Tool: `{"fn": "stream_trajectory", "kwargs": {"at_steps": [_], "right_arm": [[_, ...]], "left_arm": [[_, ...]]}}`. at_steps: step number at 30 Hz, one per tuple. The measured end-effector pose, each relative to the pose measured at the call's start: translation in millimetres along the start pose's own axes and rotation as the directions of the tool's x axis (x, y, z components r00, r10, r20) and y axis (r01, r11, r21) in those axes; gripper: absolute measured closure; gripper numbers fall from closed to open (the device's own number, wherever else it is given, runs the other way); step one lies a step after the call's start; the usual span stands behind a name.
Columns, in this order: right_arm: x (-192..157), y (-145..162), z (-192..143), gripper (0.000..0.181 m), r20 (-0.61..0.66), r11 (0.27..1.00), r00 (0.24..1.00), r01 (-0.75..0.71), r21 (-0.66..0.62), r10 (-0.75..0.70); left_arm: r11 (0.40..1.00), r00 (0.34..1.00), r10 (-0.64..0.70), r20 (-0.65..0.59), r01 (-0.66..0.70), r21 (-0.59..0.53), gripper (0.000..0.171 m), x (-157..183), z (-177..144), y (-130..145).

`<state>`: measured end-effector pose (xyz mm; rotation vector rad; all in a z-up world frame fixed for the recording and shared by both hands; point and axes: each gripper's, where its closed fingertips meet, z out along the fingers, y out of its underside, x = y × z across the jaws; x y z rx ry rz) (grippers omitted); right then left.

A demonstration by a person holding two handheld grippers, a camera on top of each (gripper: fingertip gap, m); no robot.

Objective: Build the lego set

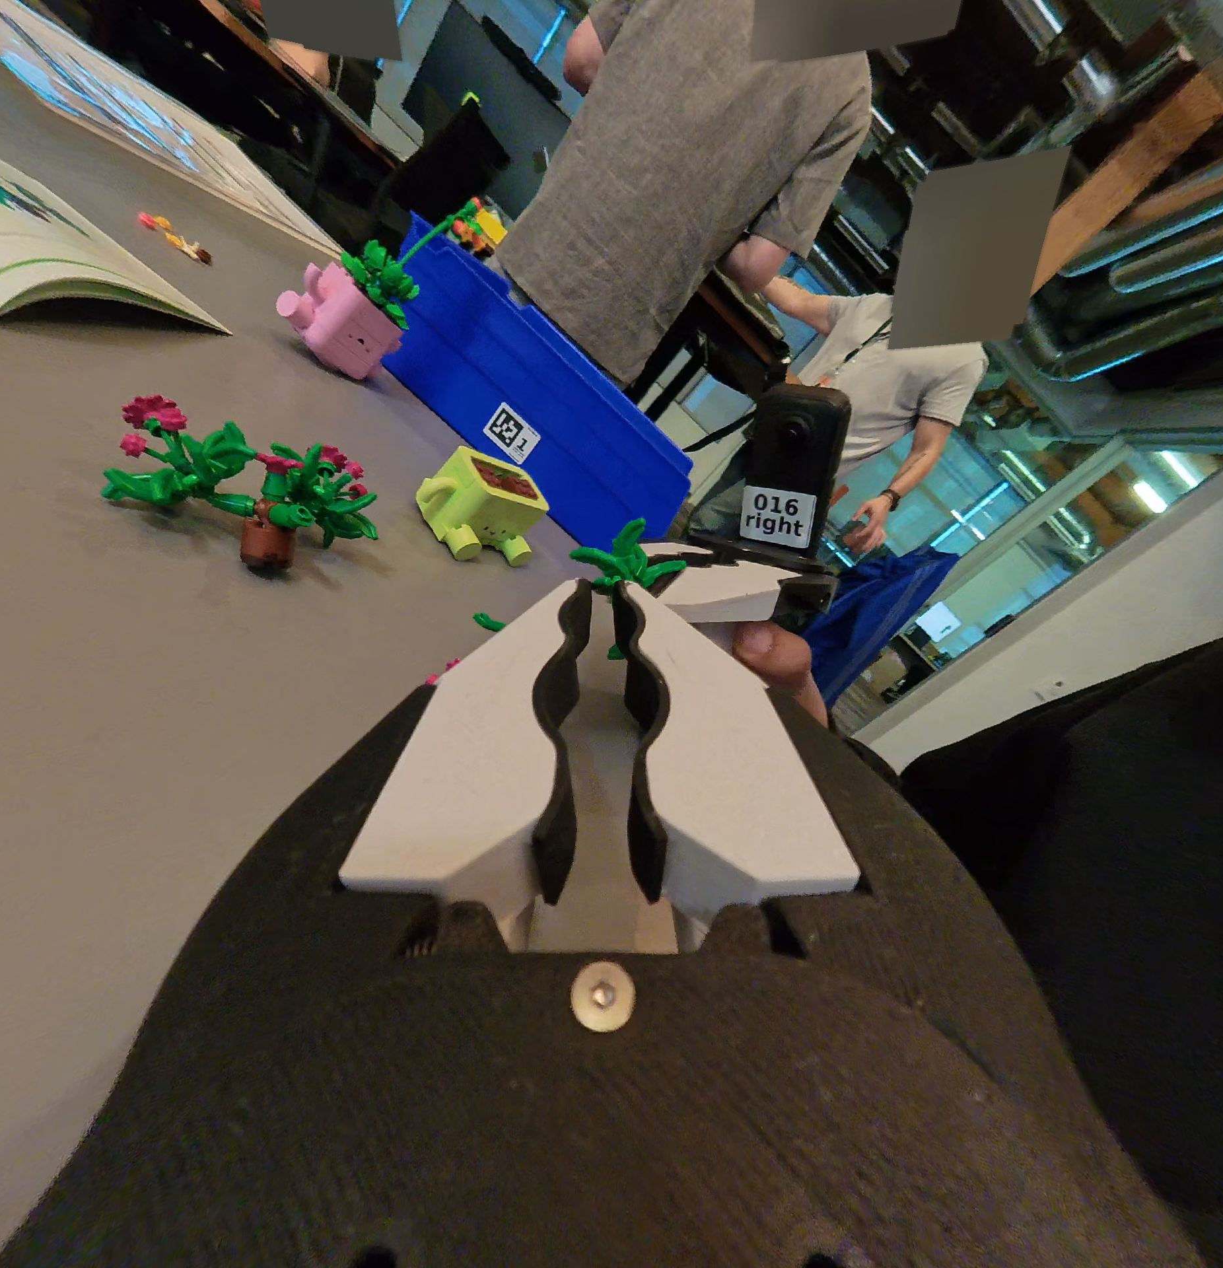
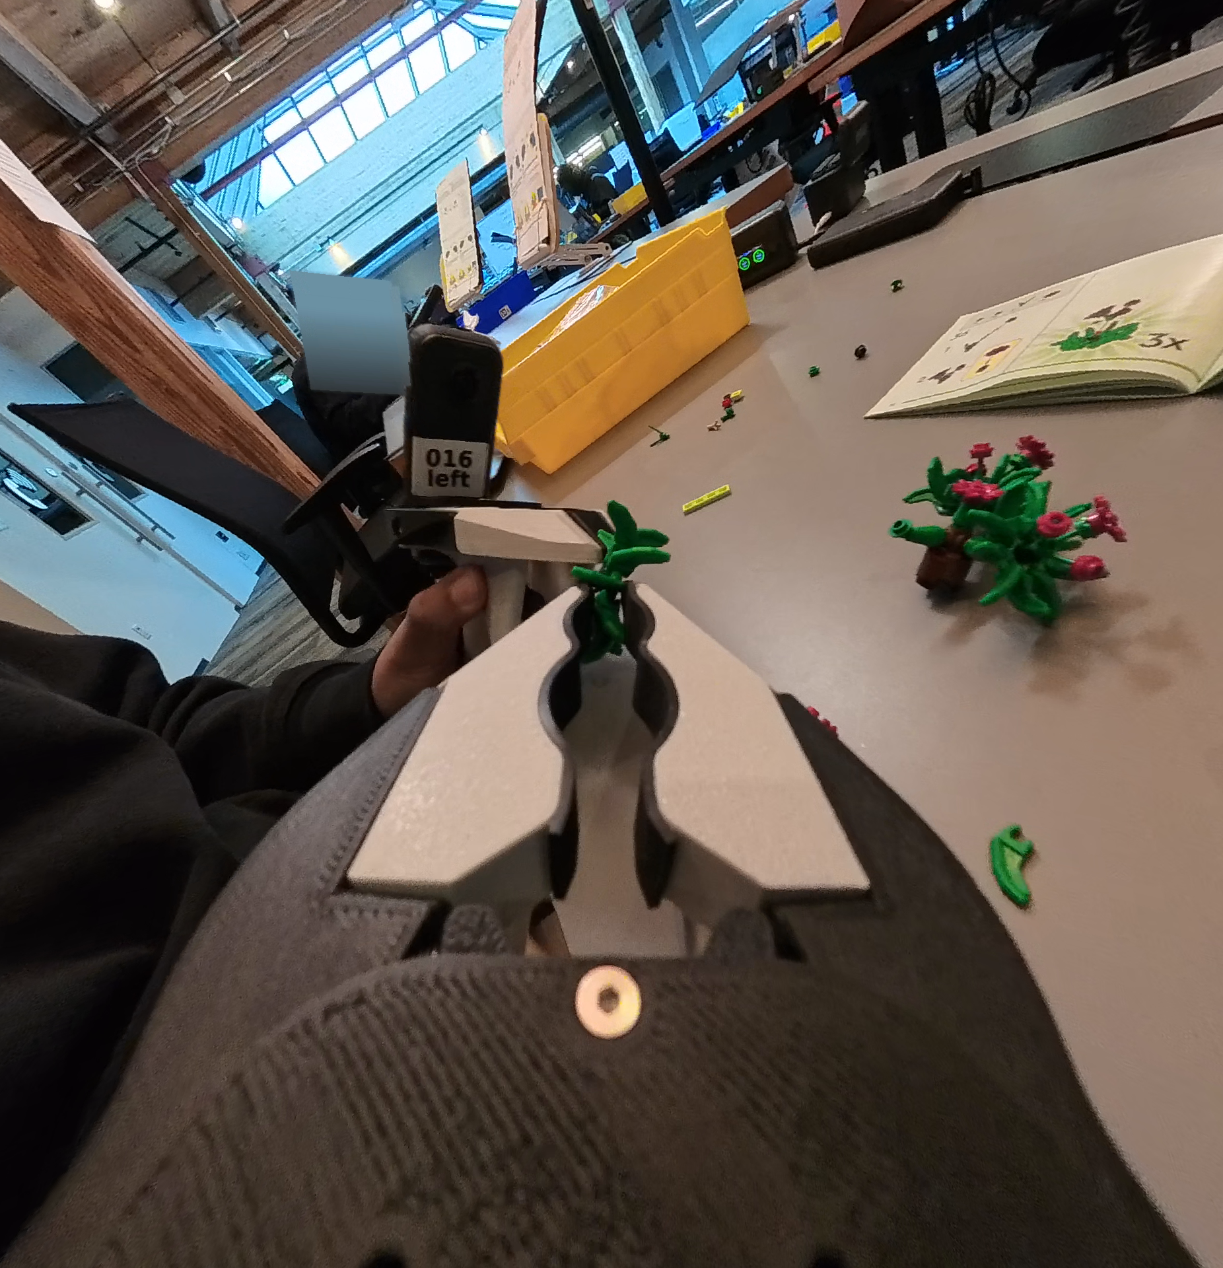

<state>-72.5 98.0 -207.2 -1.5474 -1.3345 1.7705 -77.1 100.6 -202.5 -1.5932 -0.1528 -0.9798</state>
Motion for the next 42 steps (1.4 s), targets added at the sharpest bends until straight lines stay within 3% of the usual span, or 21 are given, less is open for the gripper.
{"fn": "stream_trajectory", "kwargs": {"at_steps": [6,11,15,18,21,32,42], "right_arm": [[2,0,0,0.175,-0.010,1.000,1.000,-0.008,0.001,0.008],[2,-1,0,0.175,-0.002,1.000,1.000,-0.010,0.011,0.010],[-6,-20,-11,0.175,0.130,0.985,0.988,-0.097,0.141,0.079],[-12,-25,-16,0.175,0.270,0.965,0.949,-0.209,0.156,0.162],[-12,-23,-14,0.175,0.322,0.951,0.922,-0.273,0.144,0.216],[-14,-13,-3,0.174,0.247,0.977,0.956,-0.188,0.098,0.159],[-10,-11,0,0.174,0.158,0.991,0.984,-0.097,0.092,0.082]], "left_arm": [[0.998,0.996,0.060,0.059,-0.060,-0.004,0.168,-1,1,1],[0.999,0.999,0.035,0.040,-0.035,0.007,0.168,-1,0,-1],[0.996,0.998,-0.057,-0.019,0.058,0.074,0.147,-4,-5,-9],[0.995,0.993,-0.065,-0.097,0.072,0.066,0.142,5,-3,-8],[0.997,0.978,-0.067,-0.198,0.072,0.015,0.143,22,3,0],[0.986,0.957,-0.147,-0.249,0.161,0.037,0.165,22,0,-5],[0.982,0.958,-0.180,-0.222,0.187,0.010,0.167,16,3,-1]]}}
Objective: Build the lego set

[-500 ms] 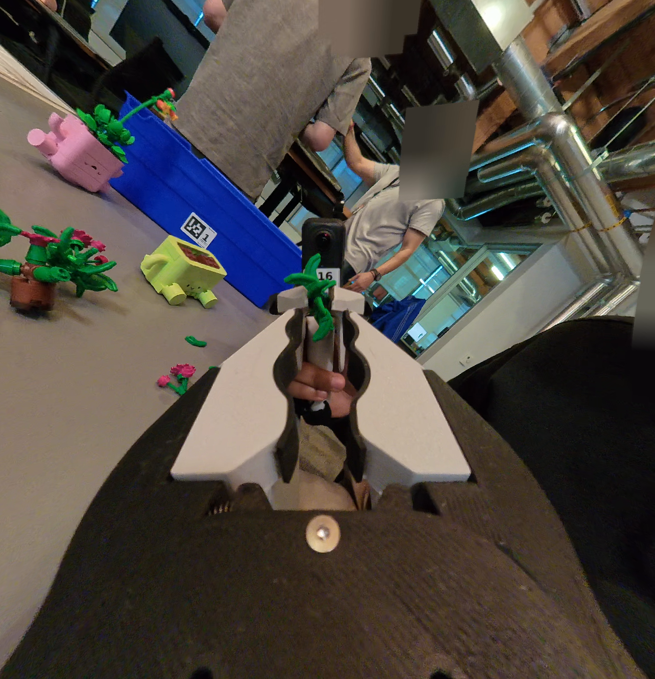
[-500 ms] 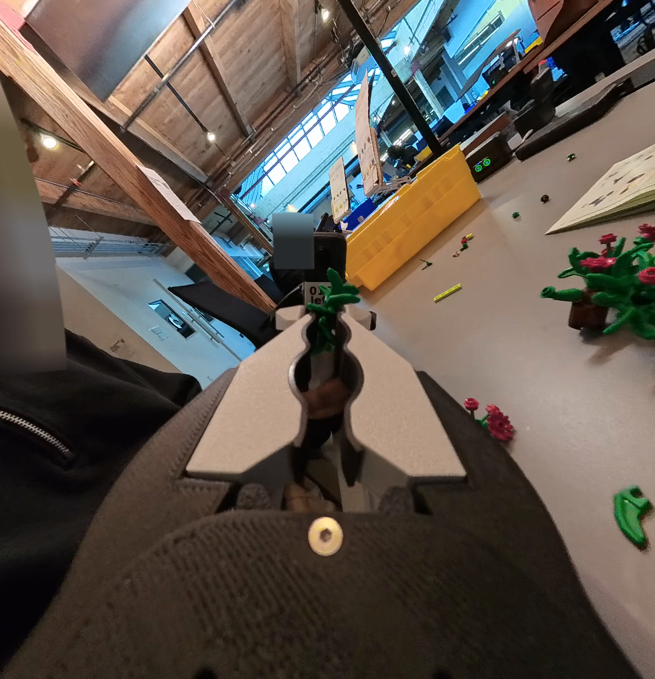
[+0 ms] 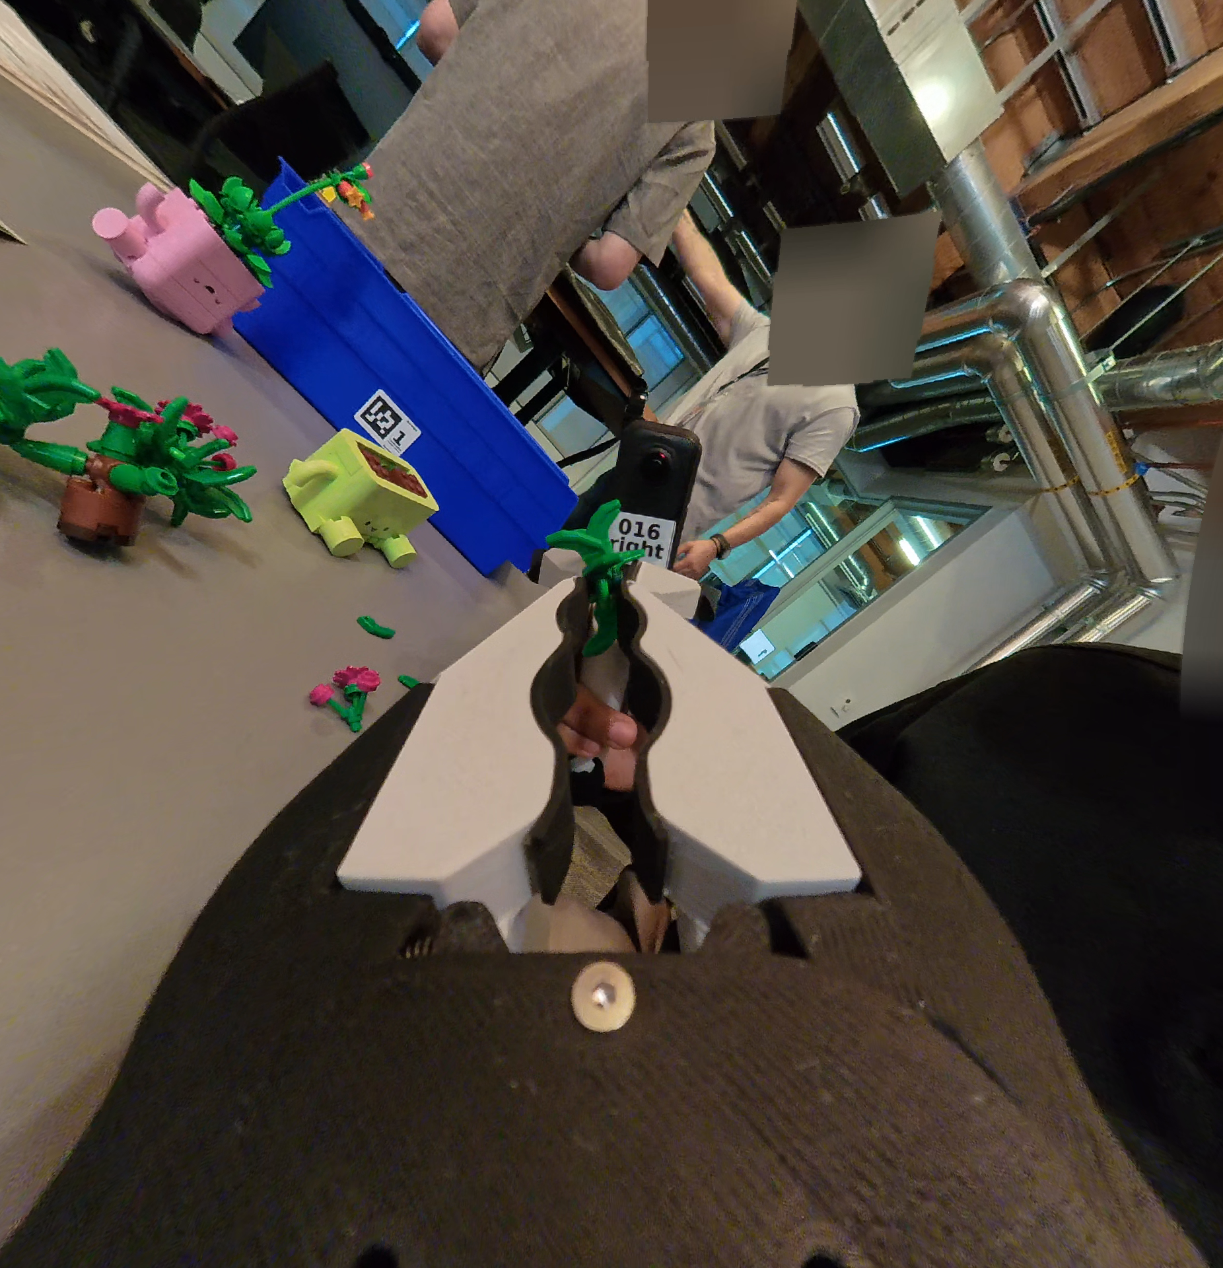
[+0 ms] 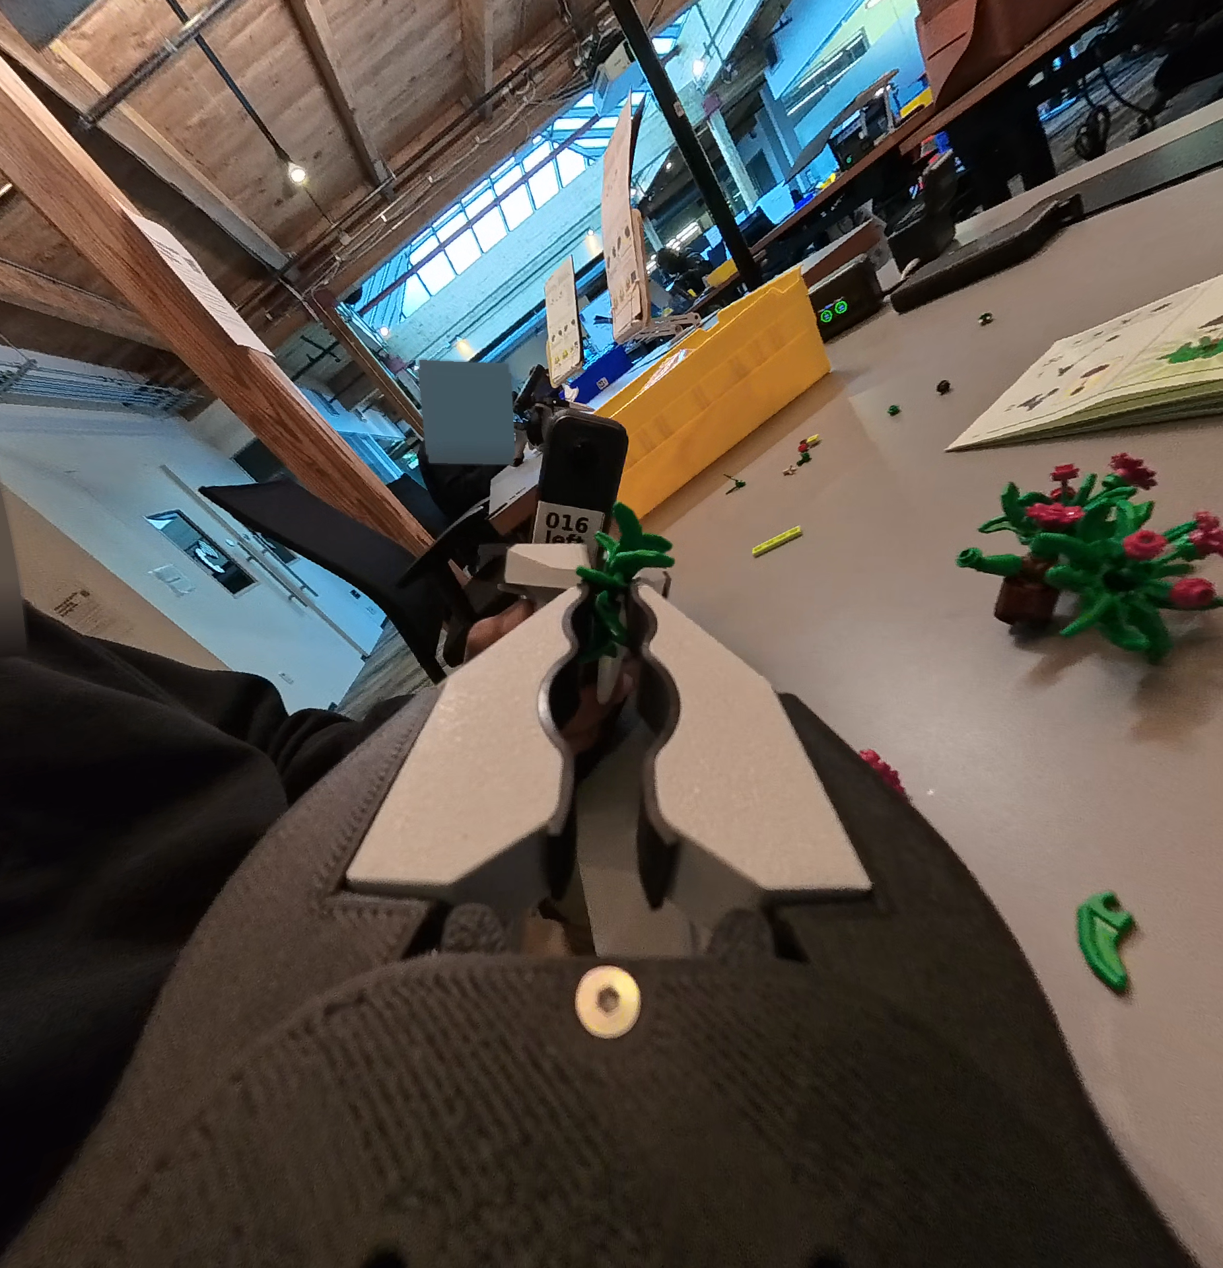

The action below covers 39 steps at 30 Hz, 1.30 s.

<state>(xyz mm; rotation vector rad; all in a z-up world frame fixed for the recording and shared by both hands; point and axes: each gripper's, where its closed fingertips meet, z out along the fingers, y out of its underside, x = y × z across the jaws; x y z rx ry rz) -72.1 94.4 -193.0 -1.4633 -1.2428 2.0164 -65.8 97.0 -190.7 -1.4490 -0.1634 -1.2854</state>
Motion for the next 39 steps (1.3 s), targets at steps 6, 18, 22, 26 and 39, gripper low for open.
{"fn": "stream_trajectory", "kwargs": {"at_steps": [6,18,22,26,39], "right_arm": [[-1,1,1,0.172,0.011,1.000,1.000,0.000,-0.008,0.000],[15,-25,-25,0.165,-0.020,0.992,0.999,-0.035,0.125,0.037],[10,-21,-20,0.165,-0.037,0.995,0.999,0.022,0.101,-0.018],[9,-18,-17,0.166,-0.053,0.996,0.998,0.049,0.074,-0.045],[13,-4,-7,0.169,-0.104,0.999,0.993,0.048,-0.012,-0.049]], "left_arm": [[1.000,1.000,-0.012,-0.016,0.013,0.012,0.171,2,-2,-2],[0.985,0.990,-0.141,0.012,0.139,0.102,0.171,-12,-13,-17],[0.991,0.993,-0.111,0.045,0.108,0.074,0.171,-13,-10,-12],[0.995,0.994,-0.086,0.070,0.082,0.049,0.171,-14,-8,-8],[0.999,0.995,-0.039,0.088,0.039,0.005,0.170,-14,-4,-1]]}}
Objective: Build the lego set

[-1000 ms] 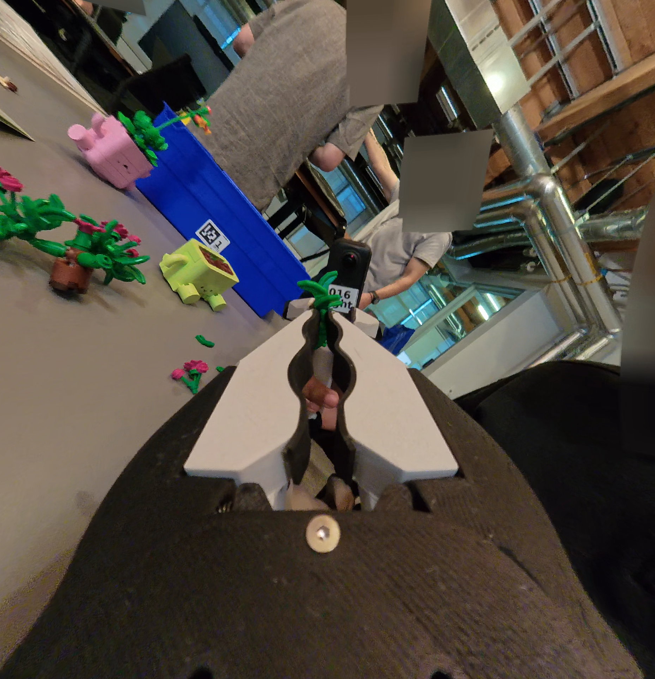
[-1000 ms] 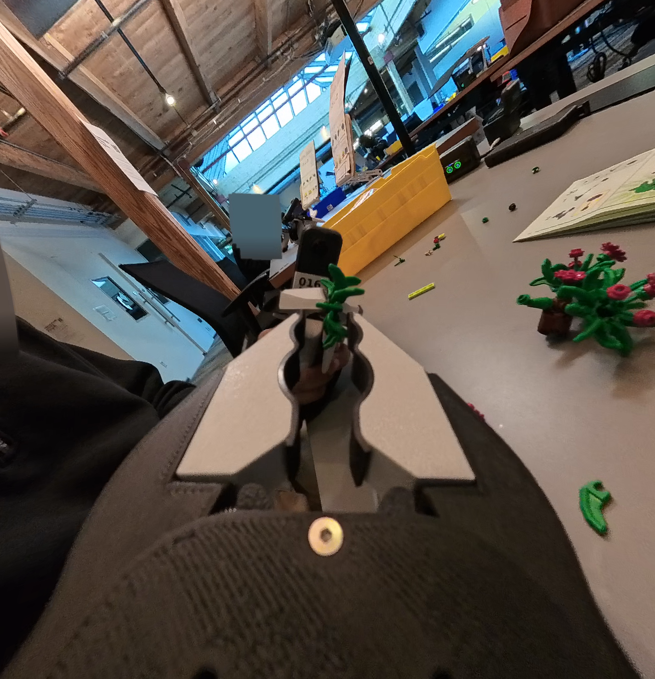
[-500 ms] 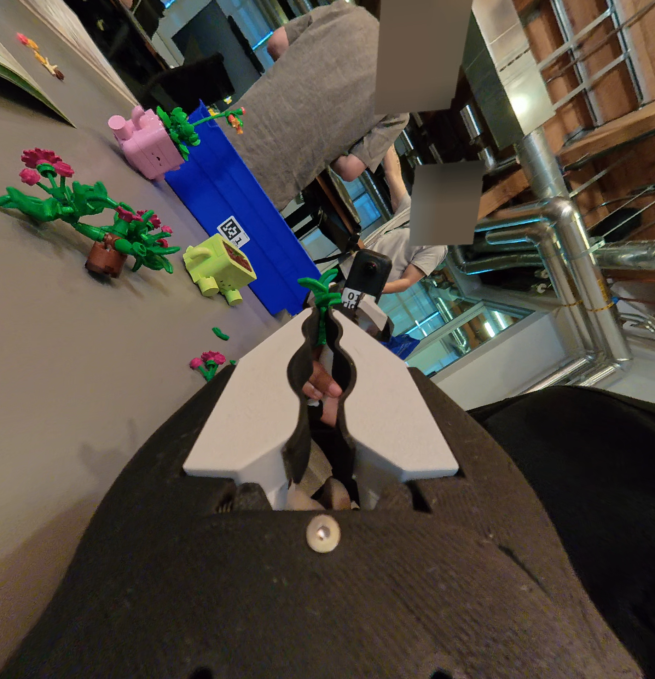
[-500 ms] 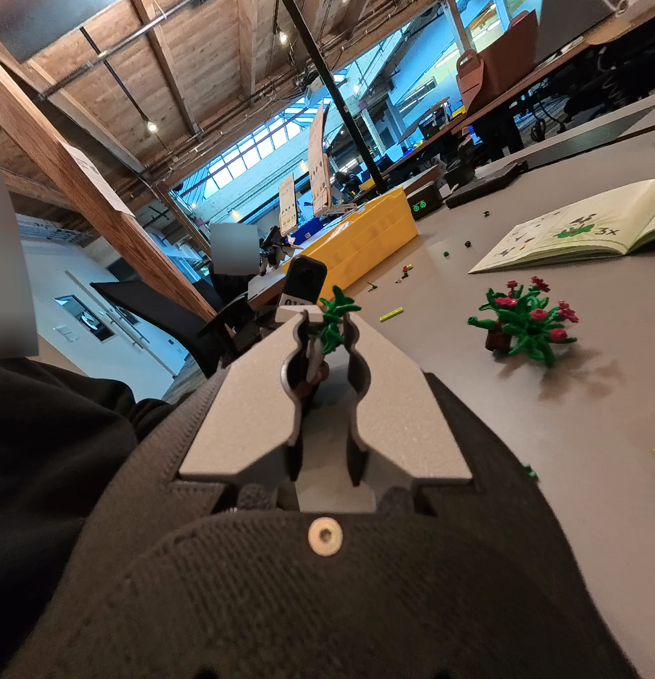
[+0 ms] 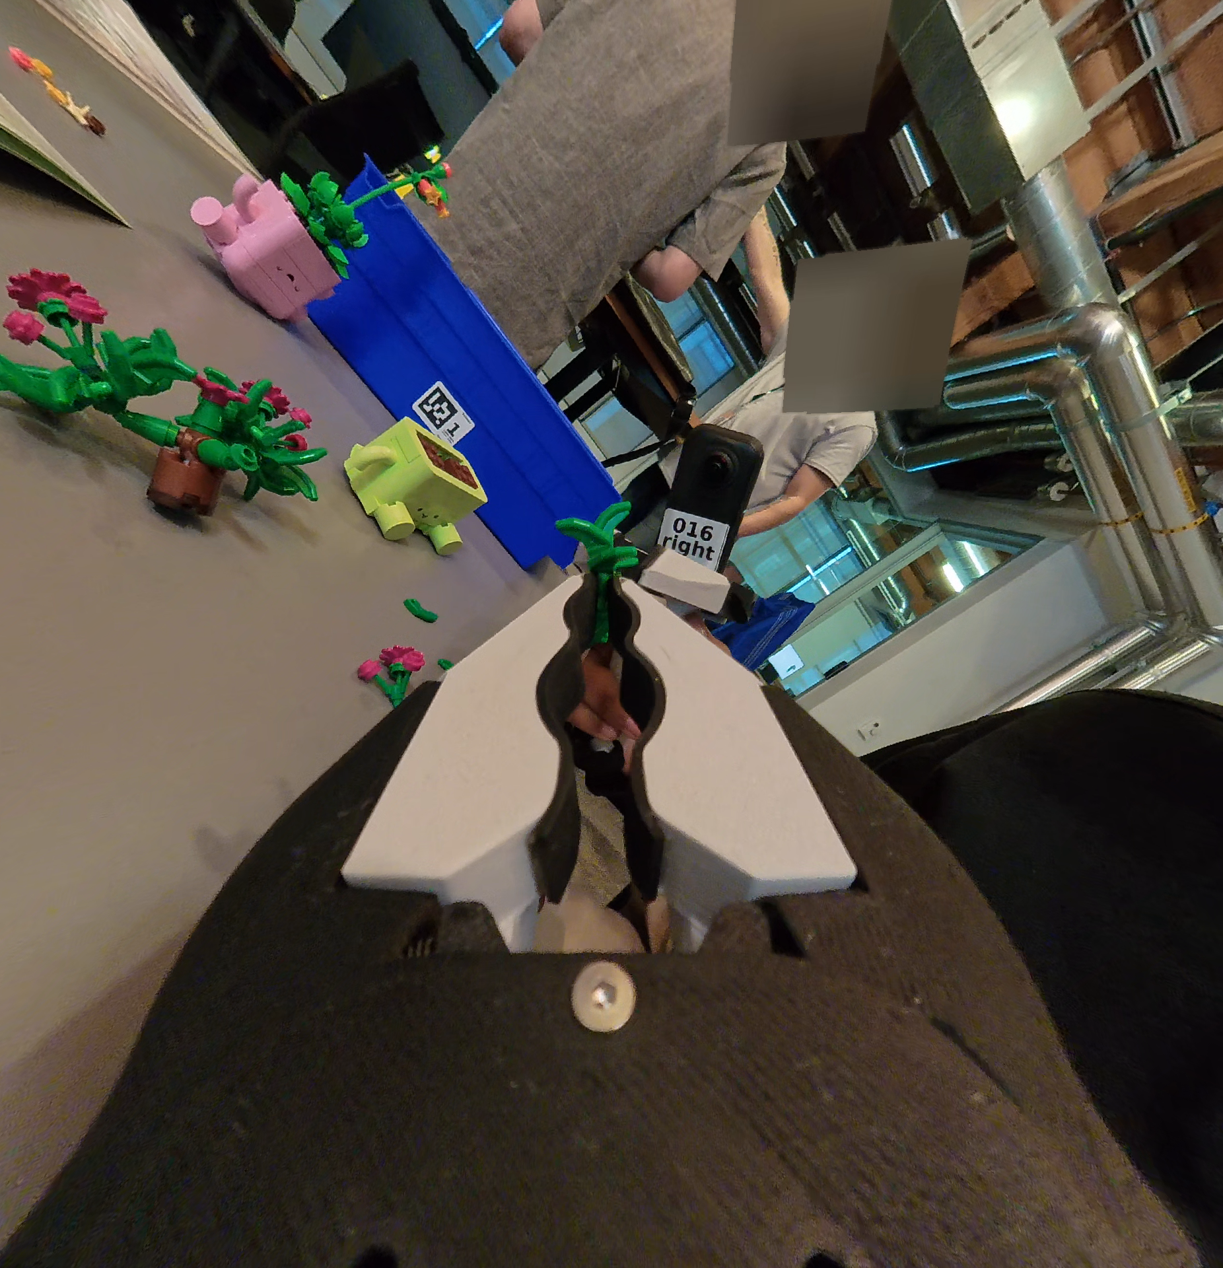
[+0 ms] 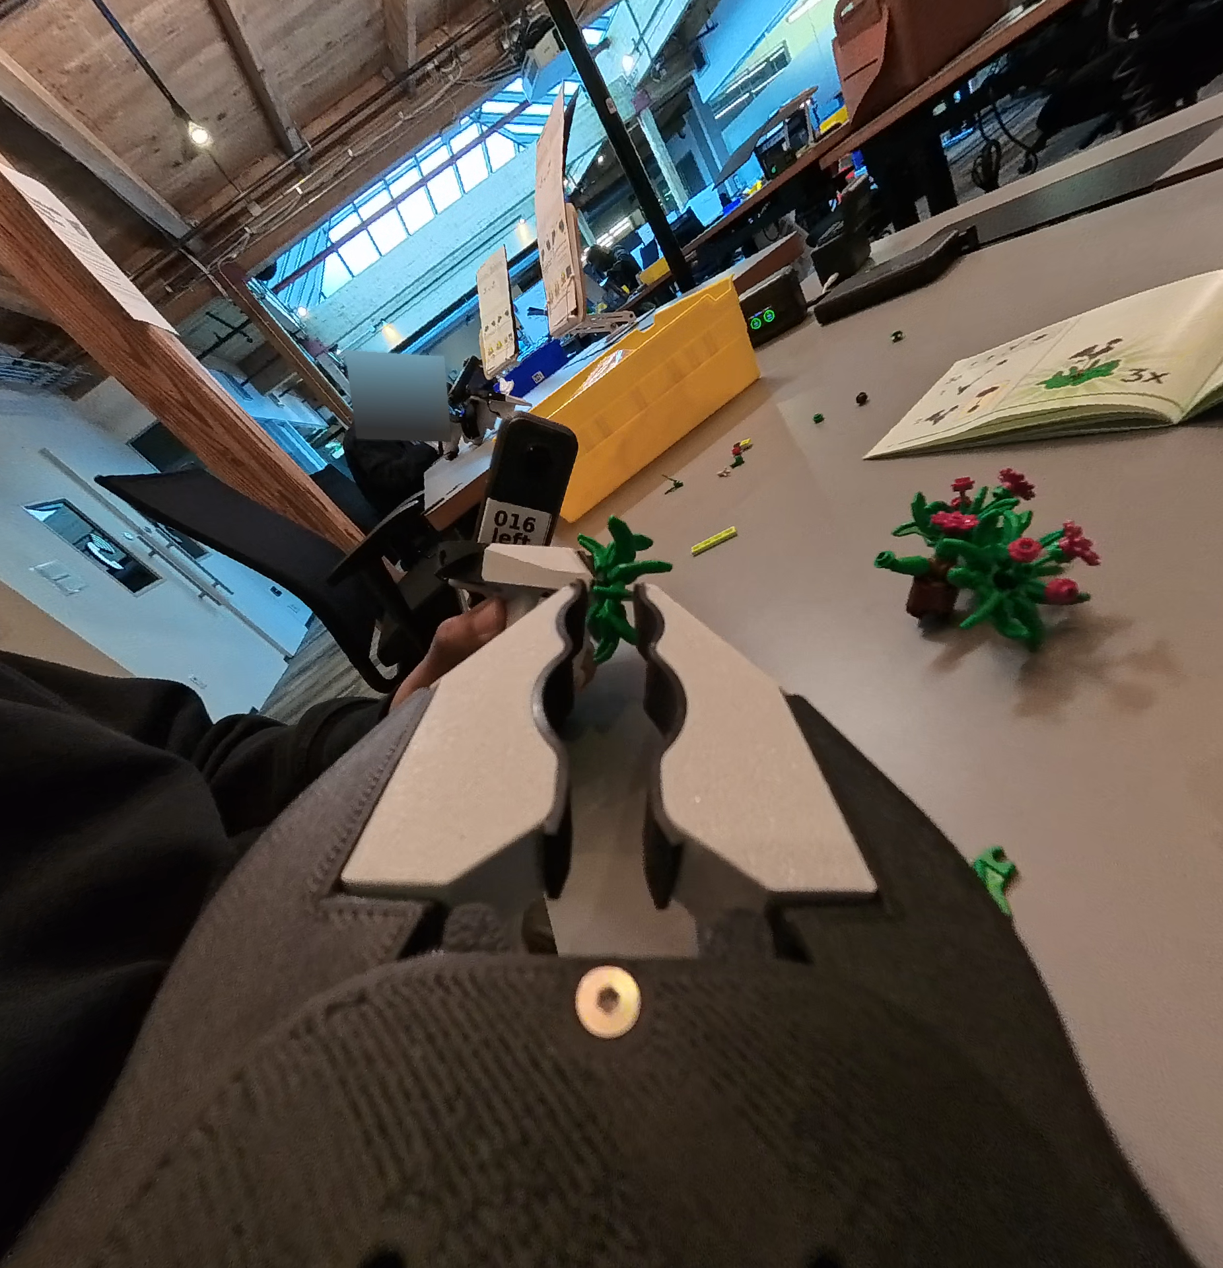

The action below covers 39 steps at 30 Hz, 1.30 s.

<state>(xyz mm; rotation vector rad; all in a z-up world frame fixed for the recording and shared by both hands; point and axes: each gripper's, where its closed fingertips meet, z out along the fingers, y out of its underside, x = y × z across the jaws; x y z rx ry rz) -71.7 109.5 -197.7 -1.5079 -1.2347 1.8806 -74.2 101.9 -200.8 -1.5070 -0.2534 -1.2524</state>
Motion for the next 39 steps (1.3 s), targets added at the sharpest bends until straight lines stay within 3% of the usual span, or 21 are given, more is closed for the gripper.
{"fn": "stream_trajectory", "kwargs": {"at_steps": [10,14,18,25,29,39], "right_arm": [[2,4,0,0.172,-0.001,0.999,0.999,-0.038,-0.021,0.038],[5,-1,-3,0.159,-0.001,0.998,0.999,-0.054,0.015,0.054],[-1,1,2,0.162,0.035,0.995,0.994,-0.100,0.027,0.099],[-18,4,14,0.161,0.165,0.972,0.961,-0.230,0.043,0.220],[-22,3,13,0.176,0.191,0.973,0.957,-0.229,0.043,0.217],[-18,4,12,0.177,0.159,0.975,0.964,-0.221,0.040,0.212]], "left_arm": [[0.998,0.998,0.061,0.030,-0.060,-0.017,0.171,0,3,4],[0.996,1.000,0.020,-0.006,-0.019,0.082,0.171,2,-7,-11],[0.986,0.998,-0.014,-0.068,0.025,0.163,0.171,7,-16,-23],[0.993,0.989,-0.005,-0.146,0.022,0.120,0.171,19,-11,-16],[0.994,0.982,-0.016,-0.188,0.036,0.105,0.171,24,-9,-14],[0.994,0.987,0.015,-0.159,0.003,0.112,0.170,22,-8,-13]]}}
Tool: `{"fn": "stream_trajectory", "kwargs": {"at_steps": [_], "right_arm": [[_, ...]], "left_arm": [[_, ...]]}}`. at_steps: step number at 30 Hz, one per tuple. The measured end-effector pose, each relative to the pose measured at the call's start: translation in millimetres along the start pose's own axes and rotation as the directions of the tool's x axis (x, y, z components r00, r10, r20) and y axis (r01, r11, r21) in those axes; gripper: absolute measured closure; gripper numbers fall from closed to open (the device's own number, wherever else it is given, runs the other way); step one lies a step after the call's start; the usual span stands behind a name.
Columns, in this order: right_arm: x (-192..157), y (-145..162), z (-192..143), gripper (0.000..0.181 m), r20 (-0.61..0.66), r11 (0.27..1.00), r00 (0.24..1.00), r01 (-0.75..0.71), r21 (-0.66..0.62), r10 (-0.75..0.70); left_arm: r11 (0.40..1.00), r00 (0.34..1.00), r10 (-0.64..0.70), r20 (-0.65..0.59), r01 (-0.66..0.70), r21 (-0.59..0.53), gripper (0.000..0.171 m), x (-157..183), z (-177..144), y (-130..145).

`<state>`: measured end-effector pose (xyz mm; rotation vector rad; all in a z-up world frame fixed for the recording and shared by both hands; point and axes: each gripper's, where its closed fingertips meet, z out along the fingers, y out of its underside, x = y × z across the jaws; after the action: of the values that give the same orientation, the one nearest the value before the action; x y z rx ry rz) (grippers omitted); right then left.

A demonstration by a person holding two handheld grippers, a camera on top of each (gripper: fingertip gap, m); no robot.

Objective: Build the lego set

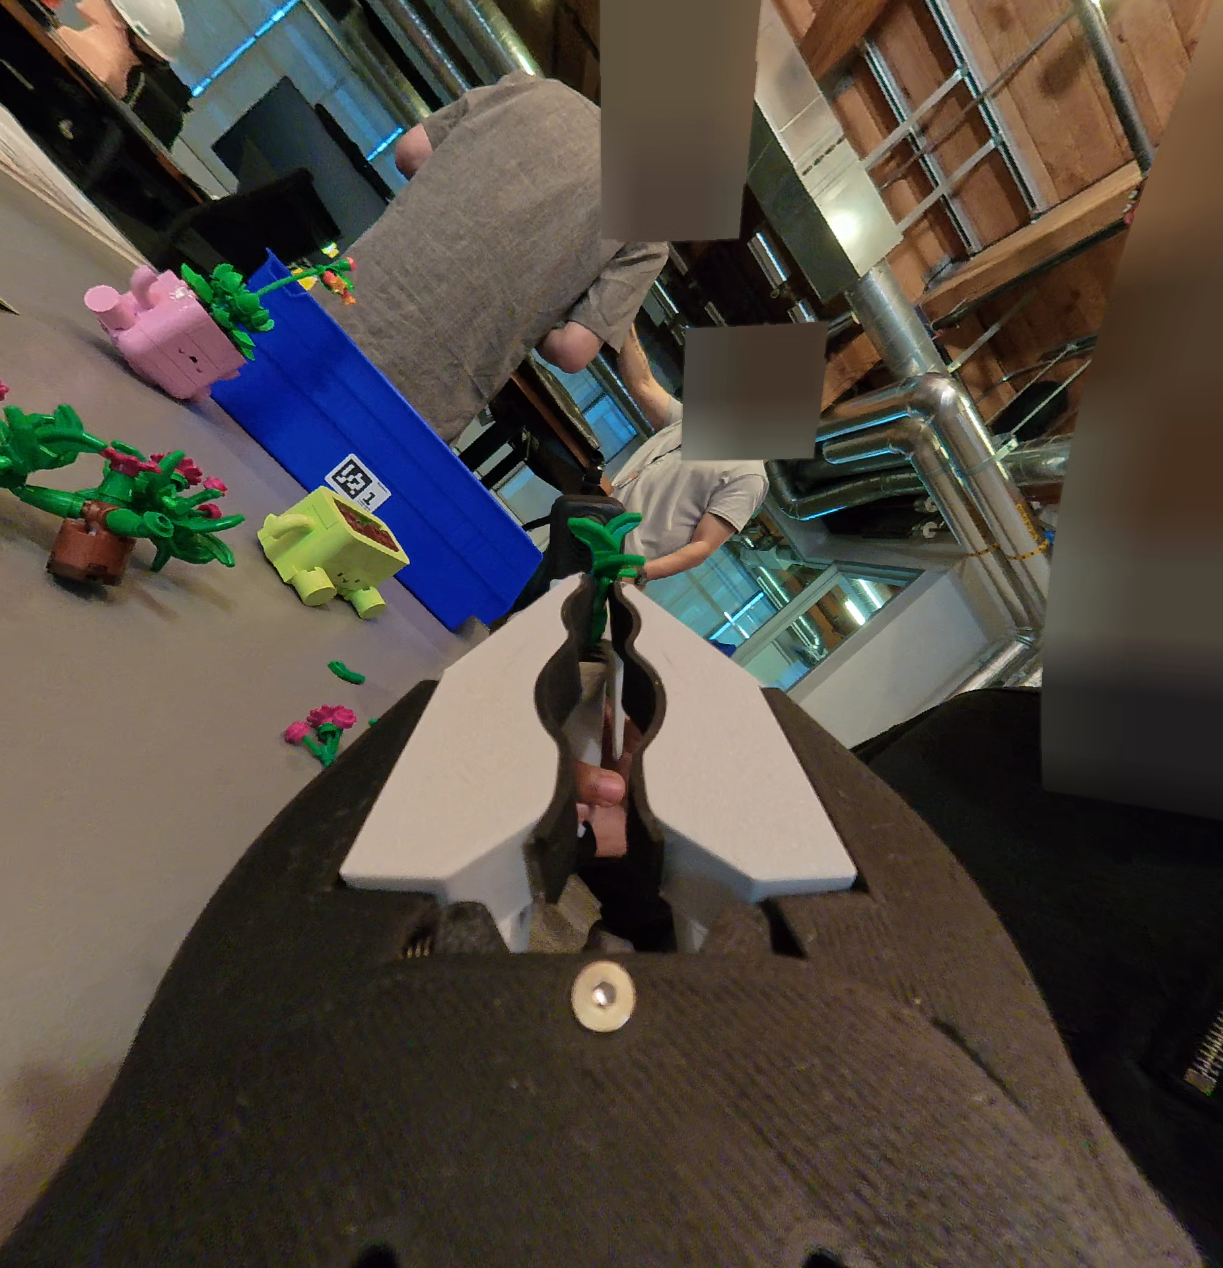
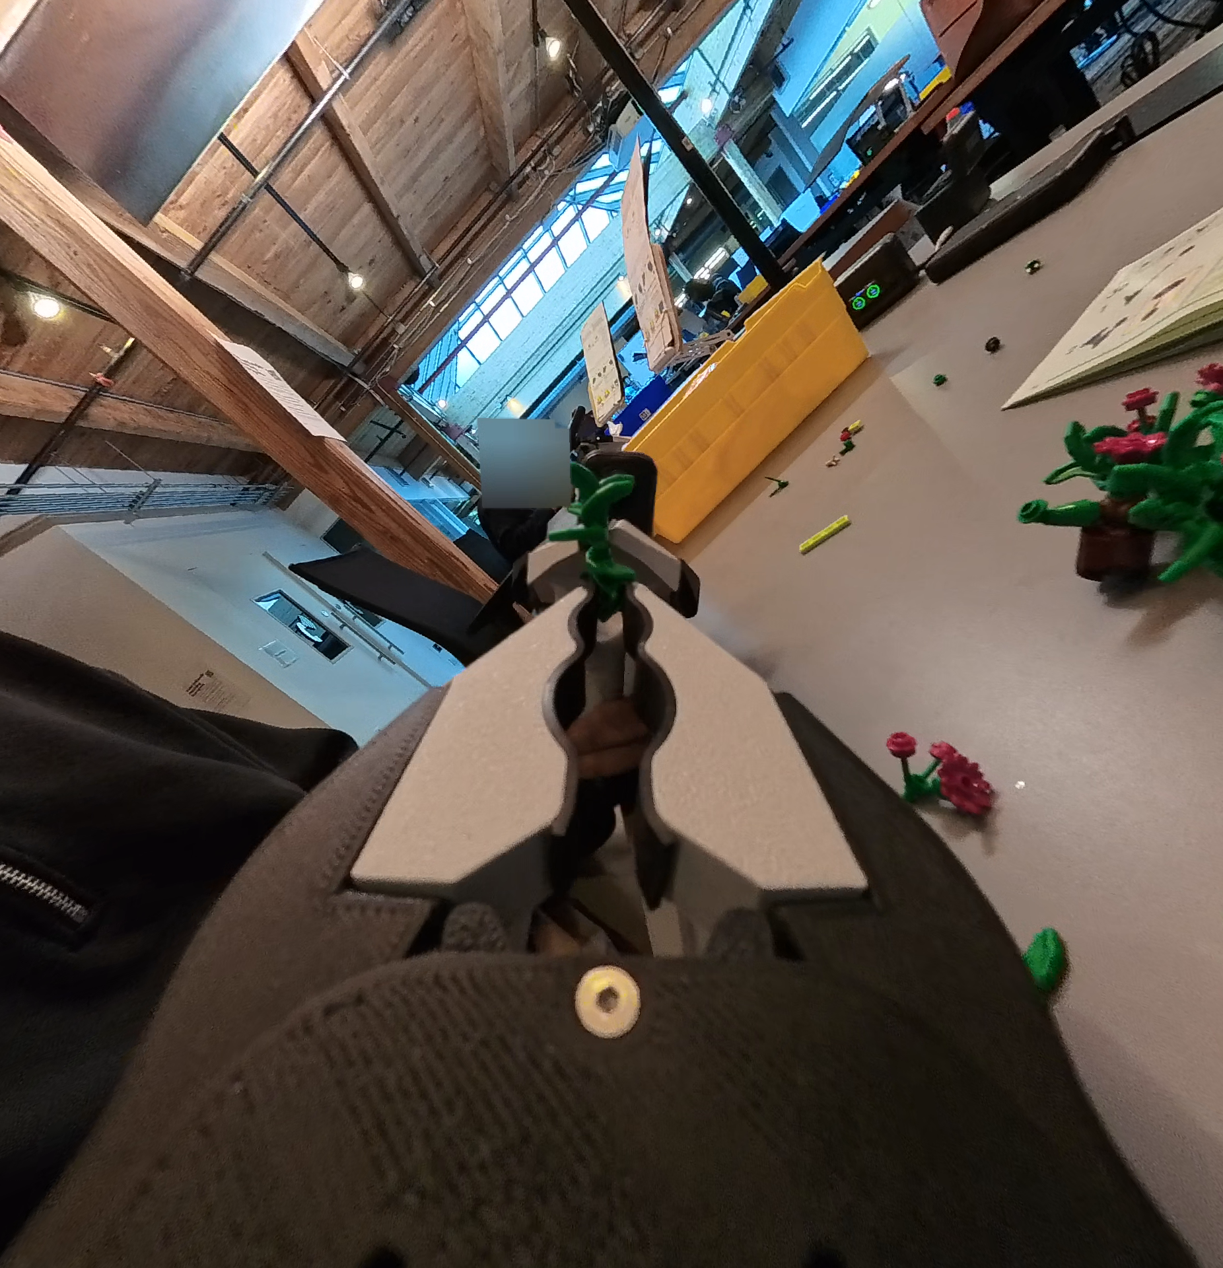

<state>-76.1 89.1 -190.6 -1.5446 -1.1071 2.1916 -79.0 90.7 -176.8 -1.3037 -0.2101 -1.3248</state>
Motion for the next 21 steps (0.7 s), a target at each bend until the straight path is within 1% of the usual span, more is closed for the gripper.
{"fn": "stream_trajectory", "kwargs": {"at_steps": [11,18,21], "right_arm": [[3.9,2.4,0.5,0.177,-0.020,0.999,0.999,-0.032,-0.010,0.032],[7.5,4.6,1.9,0.177,-0.053,0.999,0.997,-0.047,-0.015,0.046],[9.7,5.4,1.5,0.177,-0.069,0.998,0.996,-0.055,-0.018,0.054]], "left_arm": [[0.999,0.999,0.032,0.035,-0.032,-0.008,0.171,-2.0,0.6,0.8],[0.988,0.977,0.156,0.144,-0.155,-0.024,0.171,-6.4,-1.3,1.7],[0.978,0.958,0.210,0.193,-0.208,-0.035,0.171,-8.8,-1.6,2.4]]}}
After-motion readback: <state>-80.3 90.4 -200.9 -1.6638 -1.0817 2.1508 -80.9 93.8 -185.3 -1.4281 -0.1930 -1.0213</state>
